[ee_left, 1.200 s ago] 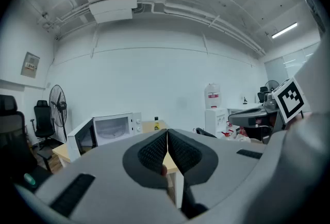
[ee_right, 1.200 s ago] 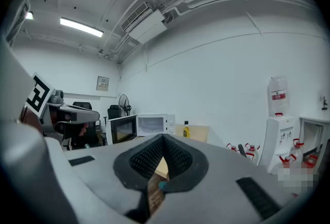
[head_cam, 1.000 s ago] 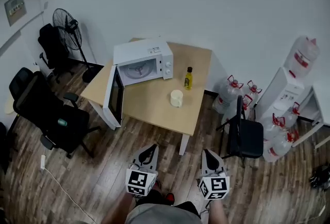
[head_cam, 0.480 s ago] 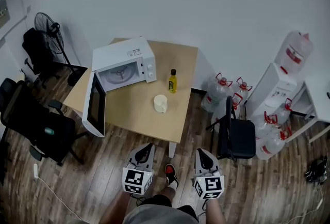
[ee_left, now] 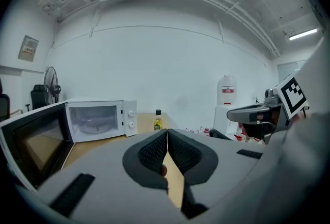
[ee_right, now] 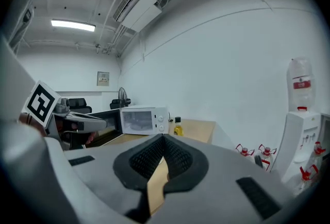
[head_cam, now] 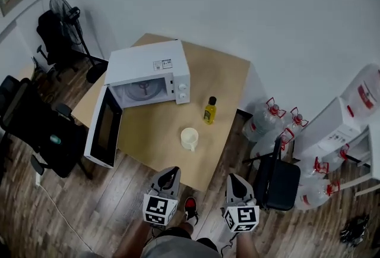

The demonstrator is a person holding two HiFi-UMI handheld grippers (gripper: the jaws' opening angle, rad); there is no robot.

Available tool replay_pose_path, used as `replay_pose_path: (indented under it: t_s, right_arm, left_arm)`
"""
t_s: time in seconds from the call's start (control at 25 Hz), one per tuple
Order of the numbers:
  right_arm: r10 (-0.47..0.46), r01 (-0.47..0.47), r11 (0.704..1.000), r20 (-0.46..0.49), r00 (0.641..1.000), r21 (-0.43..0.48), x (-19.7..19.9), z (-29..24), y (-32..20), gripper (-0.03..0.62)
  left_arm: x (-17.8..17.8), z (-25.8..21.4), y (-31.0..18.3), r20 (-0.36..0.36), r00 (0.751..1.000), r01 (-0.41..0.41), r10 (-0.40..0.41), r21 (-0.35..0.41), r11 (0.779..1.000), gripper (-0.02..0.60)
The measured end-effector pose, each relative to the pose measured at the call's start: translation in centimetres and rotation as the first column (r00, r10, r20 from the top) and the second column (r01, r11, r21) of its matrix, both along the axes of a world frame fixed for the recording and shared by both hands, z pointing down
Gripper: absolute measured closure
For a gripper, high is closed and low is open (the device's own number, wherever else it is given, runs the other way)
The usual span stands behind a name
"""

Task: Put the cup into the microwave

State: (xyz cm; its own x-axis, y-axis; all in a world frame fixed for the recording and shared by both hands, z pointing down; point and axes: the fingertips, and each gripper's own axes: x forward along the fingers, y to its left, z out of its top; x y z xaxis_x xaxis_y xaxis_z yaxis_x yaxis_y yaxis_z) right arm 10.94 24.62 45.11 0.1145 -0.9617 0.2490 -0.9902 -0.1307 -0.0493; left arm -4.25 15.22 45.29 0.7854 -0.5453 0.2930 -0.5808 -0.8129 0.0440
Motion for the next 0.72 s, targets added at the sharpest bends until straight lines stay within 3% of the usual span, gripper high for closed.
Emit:
replay_pose_path:
  t_s: [0.36, 0.72]
  right_arm:
    - [-0.122, 0.122, 0.992, 0.019, 0.992, -0.027, 4.4, 1.3, -9.1, 0.577]
    - [-0.281, 0.284, 0.957, 0.048, 0.958, -0.059, 6.2, 3.6, -16.4, 0.577]
  left_arm:
    - [3.5, 1.5, -6.4, 0.015, 0.993, 0.114, -0.114, -0.034, 0.993, 0.557]
    - [4.6, 3.8, -10.0, 0.039, 0.96, 0.28, -0.278, -0.078, 0.957, 0.557]
